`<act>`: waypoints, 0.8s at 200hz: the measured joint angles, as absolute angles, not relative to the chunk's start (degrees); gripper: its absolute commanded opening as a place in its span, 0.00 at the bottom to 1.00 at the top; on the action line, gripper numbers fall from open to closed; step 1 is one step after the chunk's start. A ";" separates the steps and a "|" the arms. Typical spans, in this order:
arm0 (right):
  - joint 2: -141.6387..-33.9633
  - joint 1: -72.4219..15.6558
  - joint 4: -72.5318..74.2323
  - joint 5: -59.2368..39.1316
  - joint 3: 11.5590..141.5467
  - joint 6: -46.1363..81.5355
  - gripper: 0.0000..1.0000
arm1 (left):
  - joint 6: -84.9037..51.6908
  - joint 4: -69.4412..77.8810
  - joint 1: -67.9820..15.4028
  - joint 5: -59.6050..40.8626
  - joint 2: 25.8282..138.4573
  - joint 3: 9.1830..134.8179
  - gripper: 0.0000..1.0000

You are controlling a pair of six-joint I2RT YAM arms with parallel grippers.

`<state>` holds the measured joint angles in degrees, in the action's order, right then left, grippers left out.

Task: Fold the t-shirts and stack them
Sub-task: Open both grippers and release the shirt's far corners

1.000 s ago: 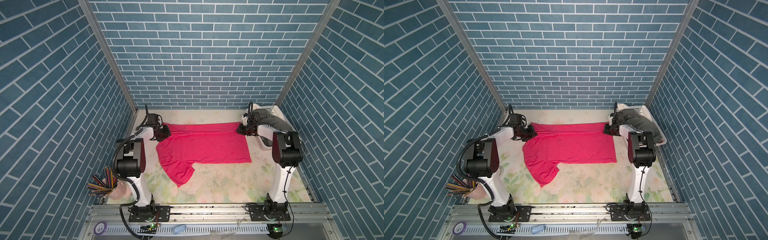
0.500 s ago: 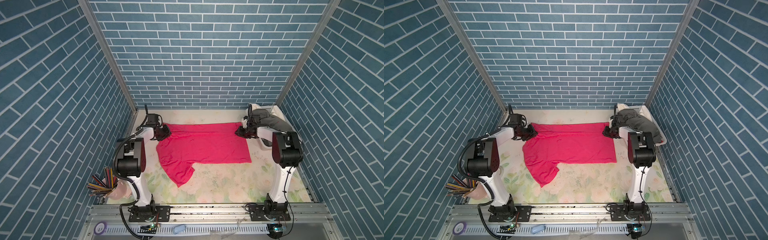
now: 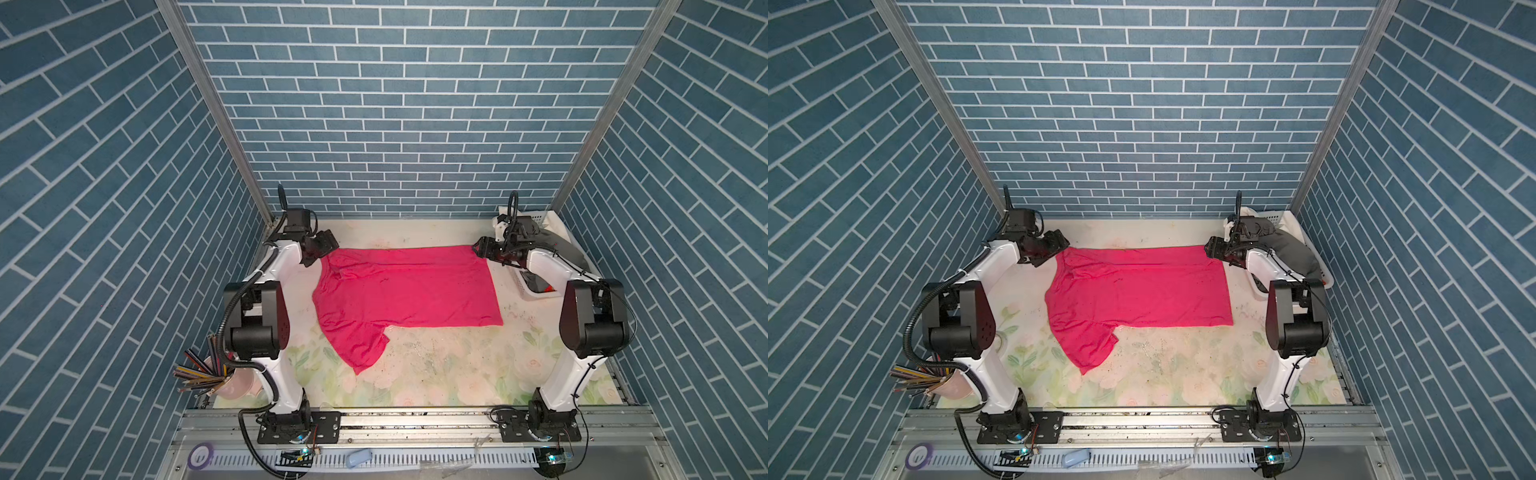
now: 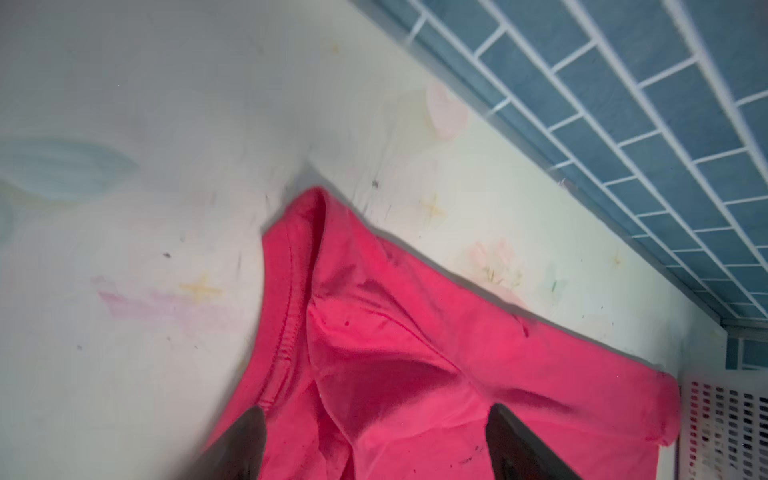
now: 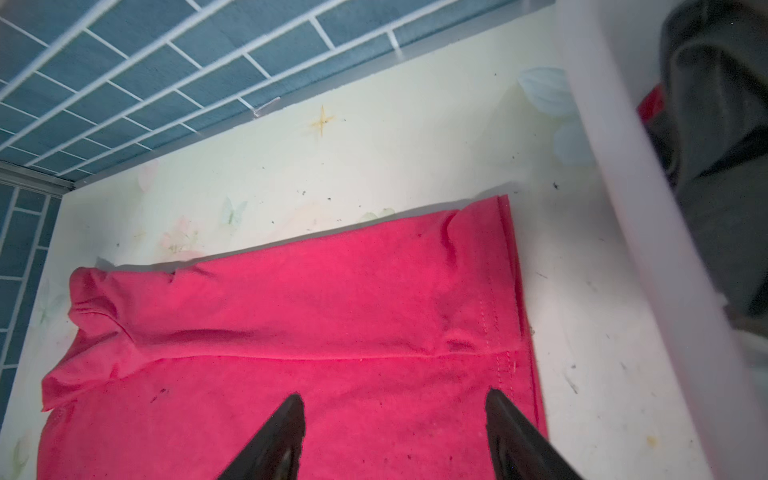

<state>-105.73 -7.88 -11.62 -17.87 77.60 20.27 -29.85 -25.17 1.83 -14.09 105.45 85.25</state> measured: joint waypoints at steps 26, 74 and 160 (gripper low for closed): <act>-108.57 -8.03 -11.53 -18.68 81.97 20.43 0.81 | -30.26 -23.94 0.93 -15.81 105.56 87.92 0.87; -120.51 -8.95 -9.15 -22.76 89.45 22.76 0.82 | -34.20 -16.75 -4.95 -24.12 113.71 91.22 0.87; -124.97 -8.19 -8.97 -22.98 87.90 23.09 0.83 | -36.10 -15.51 -1.85 -24.86 125.16 91.39 0.87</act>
<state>-124.97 -8.19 -8.97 -22.98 87.90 23.09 -36.10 -15.51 -1.85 -24.86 125.16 91.39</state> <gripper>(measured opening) 0.832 0.869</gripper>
